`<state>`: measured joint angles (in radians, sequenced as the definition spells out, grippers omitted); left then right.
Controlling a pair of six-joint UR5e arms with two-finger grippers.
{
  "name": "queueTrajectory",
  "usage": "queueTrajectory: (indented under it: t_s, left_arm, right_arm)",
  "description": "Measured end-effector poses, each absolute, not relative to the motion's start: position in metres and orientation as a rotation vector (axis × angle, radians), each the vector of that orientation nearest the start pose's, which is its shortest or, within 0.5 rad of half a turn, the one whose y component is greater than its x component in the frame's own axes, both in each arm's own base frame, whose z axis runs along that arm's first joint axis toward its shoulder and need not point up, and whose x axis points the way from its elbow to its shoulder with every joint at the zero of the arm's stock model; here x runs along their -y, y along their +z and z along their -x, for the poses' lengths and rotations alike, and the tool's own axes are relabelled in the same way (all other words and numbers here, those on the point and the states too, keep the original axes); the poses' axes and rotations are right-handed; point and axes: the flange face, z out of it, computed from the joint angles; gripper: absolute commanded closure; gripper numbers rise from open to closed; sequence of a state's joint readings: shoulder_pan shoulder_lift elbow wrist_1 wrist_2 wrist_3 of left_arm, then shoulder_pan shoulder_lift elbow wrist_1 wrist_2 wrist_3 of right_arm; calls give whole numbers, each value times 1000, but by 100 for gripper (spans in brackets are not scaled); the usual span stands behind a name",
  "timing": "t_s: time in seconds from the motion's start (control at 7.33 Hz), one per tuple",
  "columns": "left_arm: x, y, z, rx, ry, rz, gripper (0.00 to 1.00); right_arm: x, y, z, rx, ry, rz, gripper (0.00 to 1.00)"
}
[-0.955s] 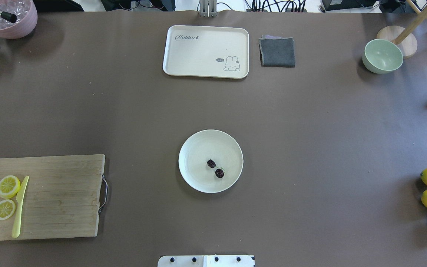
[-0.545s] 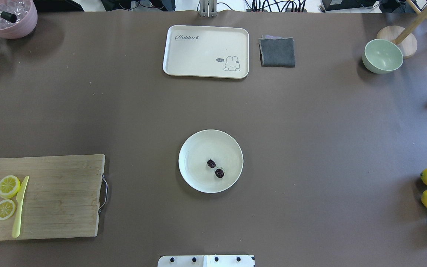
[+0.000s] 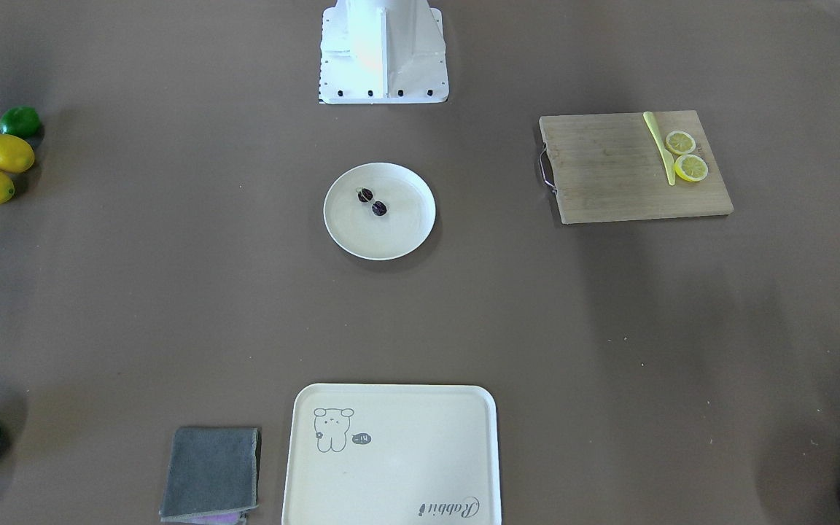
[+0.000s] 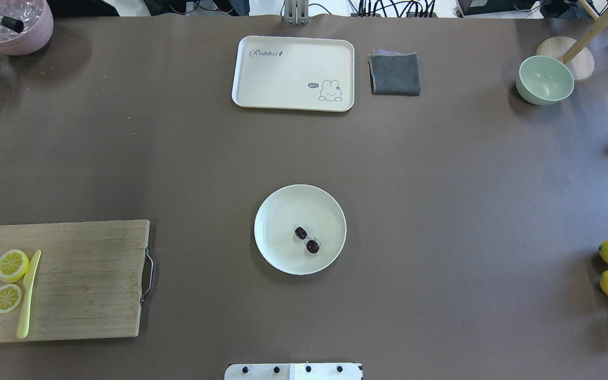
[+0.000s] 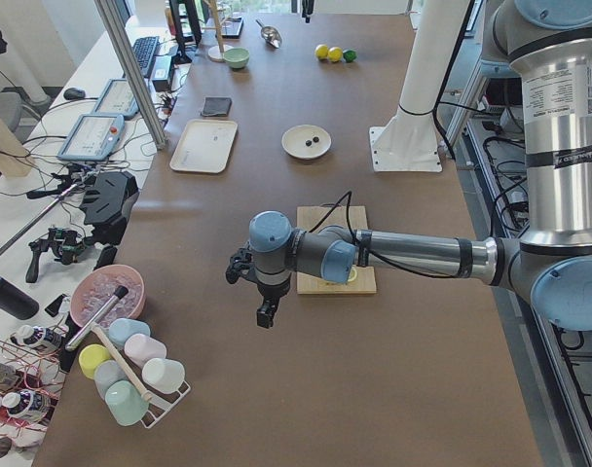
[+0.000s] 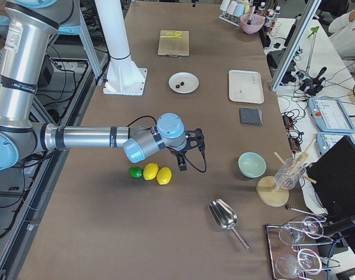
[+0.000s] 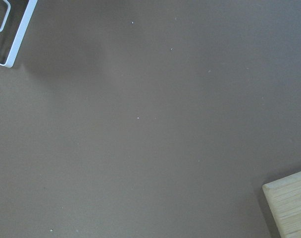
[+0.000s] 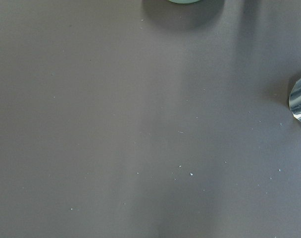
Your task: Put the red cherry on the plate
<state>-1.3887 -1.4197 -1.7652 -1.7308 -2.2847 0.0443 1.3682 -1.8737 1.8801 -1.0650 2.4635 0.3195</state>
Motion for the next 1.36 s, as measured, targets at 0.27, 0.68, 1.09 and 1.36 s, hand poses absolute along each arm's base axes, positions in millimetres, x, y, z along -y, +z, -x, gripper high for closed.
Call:
queueTrajectory:
  t_s: [0.27,0.68,1.09,1.36]
  left_arm:
    - [447,607,-13,-727,297,-171,2]
    - [447,594,-8,-727,296,-197,2]
    - [448,595,-7,-727,292,-197,2]
    - [448,592,-7,-727,294,-203,2]
  right_arm:
    - [383,569,26,971,-136,-230,0]
    - [382,572,27,970,-137,-222,0]
    - [382,574,28,970,-138,-217,0]
    - [380,575,27,969,-132,-215,0]
